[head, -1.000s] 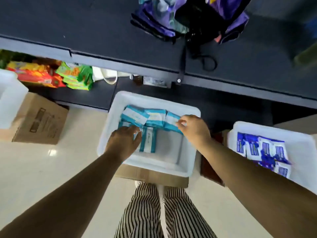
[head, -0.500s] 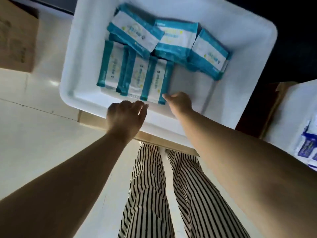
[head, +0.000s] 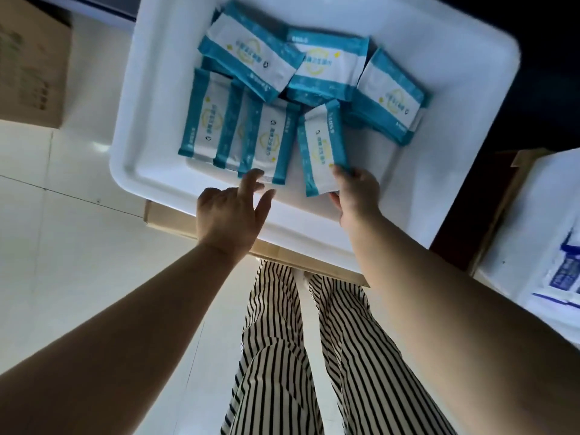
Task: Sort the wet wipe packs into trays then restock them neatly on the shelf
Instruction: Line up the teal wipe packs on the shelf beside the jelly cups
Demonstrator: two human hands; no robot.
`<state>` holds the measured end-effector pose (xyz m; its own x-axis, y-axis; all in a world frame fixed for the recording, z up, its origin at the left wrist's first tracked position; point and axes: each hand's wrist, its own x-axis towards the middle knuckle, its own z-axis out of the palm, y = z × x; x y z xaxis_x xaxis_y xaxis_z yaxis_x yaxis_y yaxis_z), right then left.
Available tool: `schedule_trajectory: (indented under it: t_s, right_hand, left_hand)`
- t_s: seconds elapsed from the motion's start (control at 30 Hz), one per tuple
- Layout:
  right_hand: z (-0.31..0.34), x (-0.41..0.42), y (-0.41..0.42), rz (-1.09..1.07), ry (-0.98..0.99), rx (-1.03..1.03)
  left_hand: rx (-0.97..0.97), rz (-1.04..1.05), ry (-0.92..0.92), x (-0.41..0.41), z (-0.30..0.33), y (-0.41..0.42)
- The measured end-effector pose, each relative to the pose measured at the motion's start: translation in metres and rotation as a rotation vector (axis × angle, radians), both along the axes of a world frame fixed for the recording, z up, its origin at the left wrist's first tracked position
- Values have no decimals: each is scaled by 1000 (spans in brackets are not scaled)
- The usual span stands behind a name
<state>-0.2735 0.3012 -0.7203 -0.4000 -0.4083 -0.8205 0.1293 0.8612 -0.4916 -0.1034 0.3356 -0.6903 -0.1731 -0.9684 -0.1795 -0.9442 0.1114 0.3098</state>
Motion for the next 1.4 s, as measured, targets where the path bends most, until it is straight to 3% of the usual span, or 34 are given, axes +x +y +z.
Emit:
schedule_trajectory:
  t_s: [0.1,0.17,0.4,0.63,0.73,0.9,1.03,1.3,1.4]
  right_hand:
    - [11,-26,3,13,138,-71]
    - [17,-38,3,-12,203,-120]
    - [11,-39,1,-127,216,-219]
    - [-6,-40,-1,-166,161,-167]
    - [2,-49,-3,-163,238,-190]
    - [12,-59,-10,-33,308,-309]
    - [8,-60,-11,11,296,-266]
    - [5,-57,-8,-129,168,-215]
    - [27,-61,-6,-132,198,-264]
  left_hand:
    - [319,290,147,-7,19,-23]
    - [417,372,226,-9,19,-45]
    - [439,492,201,-24,-33,-111]
    - [567,571,157,-51,-43,-88]
    - [658,550,160,-53,-41,-82]
    - [606,345,174,-52,-44,-93]
    - [583,58,-29,-58,-50,-103]
    - [569,-184,-243,-69,-46,-119]
    - [532,-207,-153,-69,-26,-118]
